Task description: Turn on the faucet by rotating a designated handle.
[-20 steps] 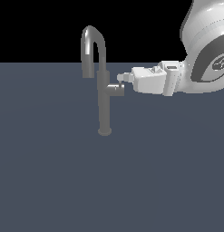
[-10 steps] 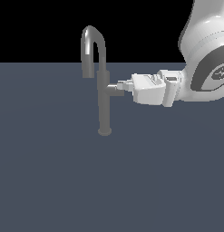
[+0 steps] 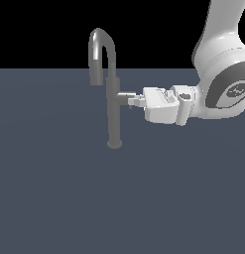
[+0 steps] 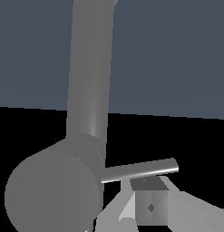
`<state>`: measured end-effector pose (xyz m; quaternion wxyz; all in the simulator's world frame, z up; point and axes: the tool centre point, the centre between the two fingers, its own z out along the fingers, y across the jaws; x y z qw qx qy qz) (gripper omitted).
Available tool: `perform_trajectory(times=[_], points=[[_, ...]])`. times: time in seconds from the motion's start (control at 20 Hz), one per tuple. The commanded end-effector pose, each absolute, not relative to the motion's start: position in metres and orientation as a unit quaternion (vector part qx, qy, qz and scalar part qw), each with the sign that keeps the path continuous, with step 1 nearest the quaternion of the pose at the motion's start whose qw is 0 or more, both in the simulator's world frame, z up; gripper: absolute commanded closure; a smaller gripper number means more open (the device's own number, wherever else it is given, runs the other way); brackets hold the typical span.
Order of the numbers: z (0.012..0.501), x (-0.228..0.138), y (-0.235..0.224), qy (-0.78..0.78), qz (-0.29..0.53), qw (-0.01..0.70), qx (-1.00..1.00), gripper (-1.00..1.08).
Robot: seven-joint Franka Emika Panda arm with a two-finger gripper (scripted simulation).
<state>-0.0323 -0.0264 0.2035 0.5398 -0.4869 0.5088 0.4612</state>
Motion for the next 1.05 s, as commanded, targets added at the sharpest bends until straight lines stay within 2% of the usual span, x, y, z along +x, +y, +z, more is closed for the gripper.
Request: perform_trajectory(times=[0.0,0.25,0.3,1.0], points=[[0.177,-0.033,-0.026,0.52,0.467,0.532,-0.478,1.08],[0.156,-0.031,-0.027,0.524,0.47,0.528,-0.474,1.08],[0.193,-0.023,-0.028,0.503,0.46,0.543,-0.49,1.08],[0.137,-0.004,-0.029,0.525,0.471,0.528,-0.474,1.08]])
